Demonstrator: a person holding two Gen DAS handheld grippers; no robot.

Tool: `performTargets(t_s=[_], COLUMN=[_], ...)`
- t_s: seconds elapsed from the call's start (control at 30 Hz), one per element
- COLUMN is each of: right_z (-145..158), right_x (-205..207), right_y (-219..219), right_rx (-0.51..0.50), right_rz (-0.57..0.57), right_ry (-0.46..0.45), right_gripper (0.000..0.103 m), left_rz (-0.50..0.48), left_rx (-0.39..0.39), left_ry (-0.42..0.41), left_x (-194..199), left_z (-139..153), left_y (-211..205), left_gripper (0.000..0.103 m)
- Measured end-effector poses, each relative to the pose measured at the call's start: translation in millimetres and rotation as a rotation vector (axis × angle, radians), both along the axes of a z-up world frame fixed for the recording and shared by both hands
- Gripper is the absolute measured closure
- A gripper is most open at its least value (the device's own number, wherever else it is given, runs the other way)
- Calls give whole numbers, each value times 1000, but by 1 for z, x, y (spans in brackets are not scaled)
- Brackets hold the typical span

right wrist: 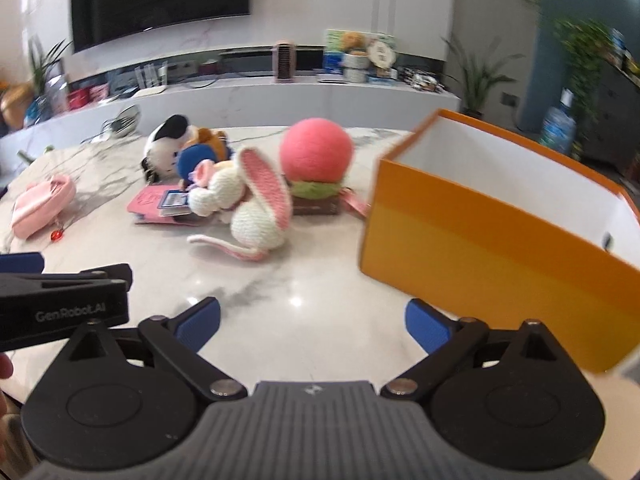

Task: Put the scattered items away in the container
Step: 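Grasp the crocheted bunny with the right tool while the left tool grasps the brown bear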

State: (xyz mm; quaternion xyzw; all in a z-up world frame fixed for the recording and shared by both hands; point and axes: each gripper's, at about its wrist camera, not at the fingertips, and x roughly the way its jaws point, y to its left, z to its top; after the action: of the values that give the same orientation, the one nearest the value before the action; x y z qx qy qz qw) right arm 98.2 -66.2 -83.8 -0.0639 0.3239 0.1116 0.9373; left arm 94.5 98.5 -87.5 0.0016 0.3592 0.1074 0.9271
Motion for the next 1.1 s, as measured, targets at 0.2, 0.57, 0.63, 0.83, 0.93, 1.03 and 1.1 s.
performTargets(t_s=[0.2,0.57,0.63,0.83,0.93,1.03,1.1], right_z=[-10,-27,-31,-41,-40,-35,-29], right_x=[39,110,120,126,125,122,117], right_y=[25,51,55,59,58,54,52], right_rx=[-25,-91,-88,-67,-72,-67,-66], right_rz=[102,186,190,240,259,270,281], right_ry=[-7,-14,-15,-36,-37,-47,-73], right_gripper=[28,28,28,46,51,54,55], left_rz=[18,30,36,0,-1,-2,-10], left_rx=[24,45,48,65,71,74,91], left_ry=[36,49,47,40,39,33,24], left_x=[27,77,81,86,88,89,89], left_z=[-12,-25,-28,-29,-26,-20,-13], left_y=[11,28,30,25,21,15,10], left_gripper=[10,11,11,11,11,11,12])
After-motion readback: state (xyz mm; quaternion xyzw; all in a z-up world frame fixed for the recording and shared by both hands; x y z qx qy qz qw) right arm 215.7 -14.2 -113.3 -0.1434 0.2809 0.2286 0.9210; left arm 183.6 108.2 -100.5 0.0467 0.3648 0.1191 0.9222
